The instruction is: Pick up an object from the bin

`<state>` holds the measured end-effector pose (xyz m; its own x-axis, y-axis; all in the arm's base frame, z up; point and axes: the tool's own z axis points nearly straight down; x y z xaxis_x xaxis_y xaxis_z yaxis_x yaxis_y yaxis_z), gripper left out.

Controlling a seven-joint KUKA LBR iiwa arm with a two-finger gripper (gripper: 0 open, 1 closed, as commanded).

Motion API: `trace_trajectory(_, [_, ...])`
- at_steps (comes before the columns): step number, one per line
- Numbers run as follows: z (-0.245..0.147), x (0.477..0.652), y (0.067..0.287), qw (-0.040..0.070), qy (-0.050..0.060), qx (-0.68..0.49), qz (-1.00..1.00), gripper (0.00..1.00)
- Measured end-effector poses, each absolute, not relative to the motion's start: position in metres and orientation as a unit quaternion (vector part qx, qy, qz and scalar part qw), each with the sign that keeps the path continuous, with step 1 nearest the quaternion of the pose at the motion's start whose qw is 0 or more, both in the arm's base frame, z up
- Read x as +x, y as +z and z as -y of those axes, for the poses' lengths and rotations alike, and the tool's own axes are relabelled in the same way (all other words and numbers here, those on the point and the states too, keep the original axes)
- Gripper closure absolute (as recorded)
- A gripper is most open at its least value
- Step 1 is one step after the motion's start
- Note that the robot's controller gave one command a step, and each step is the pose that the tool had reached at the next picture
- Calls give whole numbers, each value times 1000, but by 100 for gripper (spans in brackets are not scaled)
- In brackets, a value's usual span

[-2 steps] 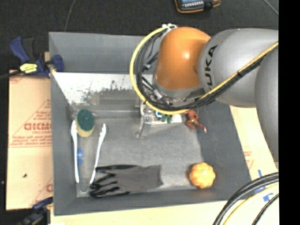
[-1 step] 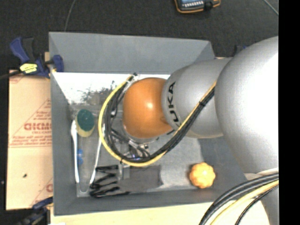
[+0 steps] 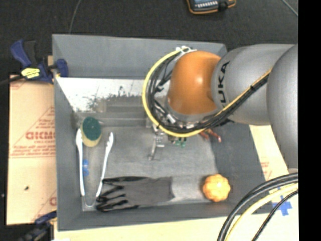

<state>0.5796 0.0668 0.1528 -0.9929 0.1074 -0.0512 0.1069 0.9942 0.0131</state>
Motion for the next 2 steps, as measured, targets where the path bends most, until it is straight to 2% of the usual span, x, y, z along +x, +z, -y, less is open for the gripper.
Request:
trace_trajectory(1, [-136,533,159,8,3,-101,-995,0])
trace_trajectory(2, [-150,532,154,10,4,-139,-990,0])
